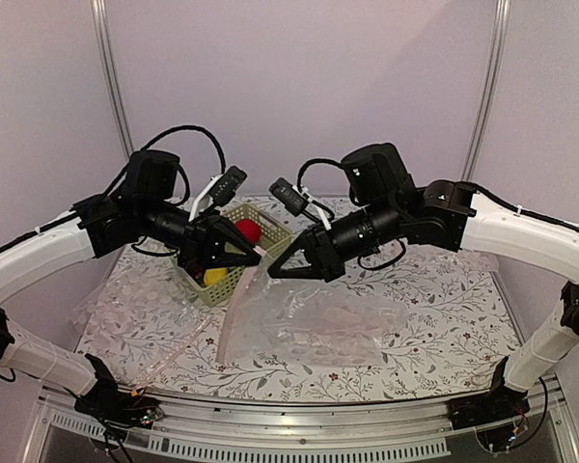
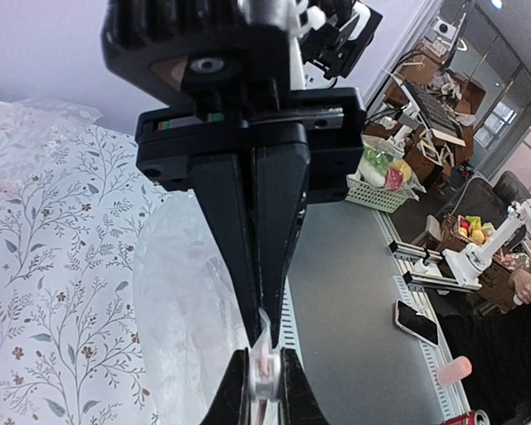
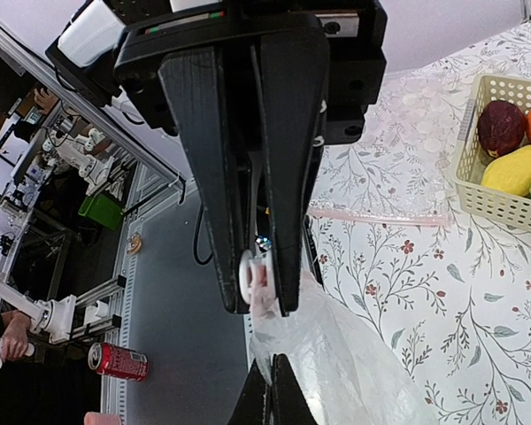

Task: Place the food in the zip-top bag and seal the zipper
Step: Pass from the right arm to the left

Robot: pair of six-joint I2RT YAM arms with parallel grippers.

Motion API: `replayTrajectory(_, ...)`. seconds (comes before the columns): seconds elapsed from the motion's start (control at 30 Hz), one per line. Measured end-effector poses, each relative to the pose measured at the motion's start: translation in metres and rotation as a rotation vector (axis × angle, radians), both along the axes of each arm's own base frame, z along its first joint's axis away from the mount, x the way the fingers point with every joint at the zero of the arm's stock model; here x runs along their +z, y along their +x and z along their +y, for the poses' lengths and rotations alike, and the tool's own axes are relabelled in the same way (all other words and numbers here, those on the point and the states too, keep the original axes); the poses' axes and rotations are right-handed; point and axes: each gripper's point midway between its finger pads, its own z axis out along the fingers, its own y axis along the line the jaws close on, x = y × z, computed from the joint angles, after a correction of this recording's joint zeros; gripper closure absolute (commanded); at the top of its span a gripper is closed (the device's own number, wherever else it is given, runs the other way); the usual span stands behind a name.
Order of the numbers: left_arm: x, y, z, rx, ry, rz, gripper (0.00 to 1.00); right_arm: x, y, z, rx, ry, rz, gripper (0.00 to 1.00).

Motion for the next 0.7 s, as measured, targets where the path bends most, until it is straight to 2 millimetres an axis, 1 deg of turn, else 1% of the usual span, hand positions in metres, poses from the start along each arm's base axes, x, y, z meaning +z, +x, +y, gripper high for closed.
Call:
replayTrajectory(0.13,-0.001,0.001,0.0,0.006,0.004,0.002,0.97,-0.002,0.005,-0.001,-0.033,0.005,-0.013,1.0)
replayTrajectory(0.37,0.001,0.002,-0.001,0.01,-0.005,-0.013,0.97,0.005,0.008,-0.006,-0.1,0.045,-0.046,1.0)
replayTrajectory(0.47,0.002,0.003,-0.002,0.01,-0.01,-0.021,1.0,0.007,0.011,-0.008,-0.122,0.058,-0.053,1.0)
replayTrajectory(0.5,0.002,0.003,-0.003,0.012,-0.012,-0.024,1.0,0.008,0.011,-0.008,-0.125,0.062,-0.053,0.95)
replayTrajectory(0.57,0.002,0.003,-0.003,0.013,-0.013,-0.026,1.0,0.009,0.011,-0.008,-0.128,0.066,-0.048,0.79)
replayTrajectory(0.7,-0.002,0.003,-0.002,0.016,0.003,-0.01,1.0,0.019,0.011,-0.009,-0.137,0.091,-0.043,0.61)
